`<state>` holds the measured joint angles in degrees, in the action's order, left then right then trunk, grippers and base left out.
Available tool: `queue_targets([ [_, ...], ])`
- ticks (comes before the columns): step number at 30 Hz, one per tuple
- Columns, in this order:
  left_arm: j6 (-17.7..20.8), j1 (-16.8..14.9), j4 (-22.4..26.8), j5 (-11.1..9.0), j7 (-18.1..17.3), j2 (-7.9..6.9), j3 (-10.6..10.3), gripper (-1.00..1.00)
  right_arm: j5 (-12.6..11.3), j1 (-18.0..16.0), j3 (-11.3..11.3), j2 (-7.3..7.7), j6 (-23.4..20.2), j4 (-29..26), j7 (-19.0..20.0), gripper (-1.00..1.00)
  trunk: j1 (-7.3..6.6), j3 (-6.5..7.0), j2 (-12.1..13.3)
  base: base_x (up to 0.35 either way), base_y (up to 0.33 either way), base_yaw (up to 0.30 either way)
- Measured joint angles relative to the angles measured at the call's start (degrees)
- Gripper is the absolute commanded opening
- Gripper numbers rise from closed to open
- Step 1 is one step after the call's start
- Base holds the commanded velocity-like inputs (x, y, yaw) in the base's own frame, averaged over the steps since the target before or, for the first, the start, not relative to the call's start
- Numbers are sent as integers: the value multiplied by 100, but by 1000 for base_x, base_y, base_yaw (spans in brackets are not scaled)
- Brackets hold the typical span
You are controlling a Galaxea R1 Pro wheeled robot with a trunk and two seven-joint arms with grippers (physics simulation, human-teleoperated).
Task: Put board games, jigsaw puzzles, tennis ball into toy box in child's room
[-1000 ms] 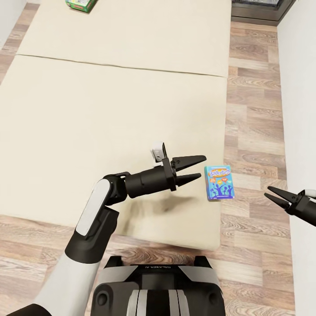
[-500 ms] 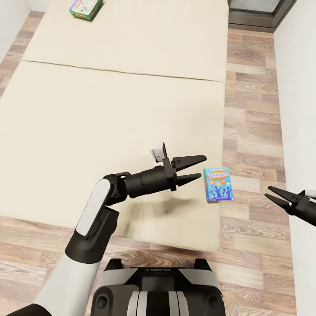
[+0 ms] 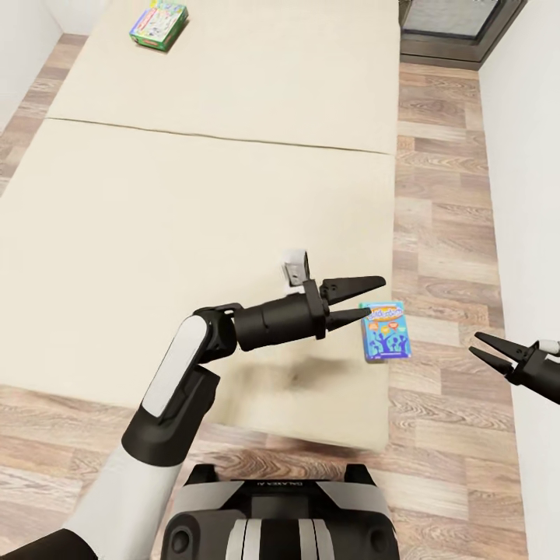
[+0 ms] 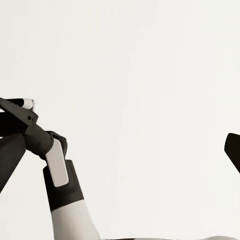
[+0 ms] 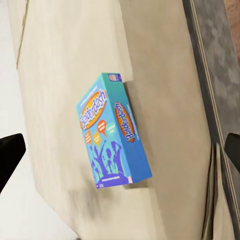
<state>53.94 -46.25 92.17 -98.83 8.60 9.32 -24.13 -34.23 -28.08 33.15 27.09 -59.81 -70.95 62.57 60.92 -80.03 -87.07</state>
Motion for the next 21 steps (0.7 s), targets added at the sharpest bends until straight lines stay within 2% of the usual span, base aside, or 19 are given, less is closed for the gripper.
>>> queue_targets([
  [4,-94,-52,0,2,2,-1,-118,100,1,-7,-2,-4,0,16,-3,100,0,37,0,0,0,0],
  [8,-174,-95,0,4,2,-2,-222,100,8,-13,-7,-8,1,30,-5,100,87,3,-159,0,0,0],
  [21,-255,-130,0,5,5,-2,-313,100,14,-18,-13,-26,1,41,-3,100,373,-109,-681,0,0,0],
])
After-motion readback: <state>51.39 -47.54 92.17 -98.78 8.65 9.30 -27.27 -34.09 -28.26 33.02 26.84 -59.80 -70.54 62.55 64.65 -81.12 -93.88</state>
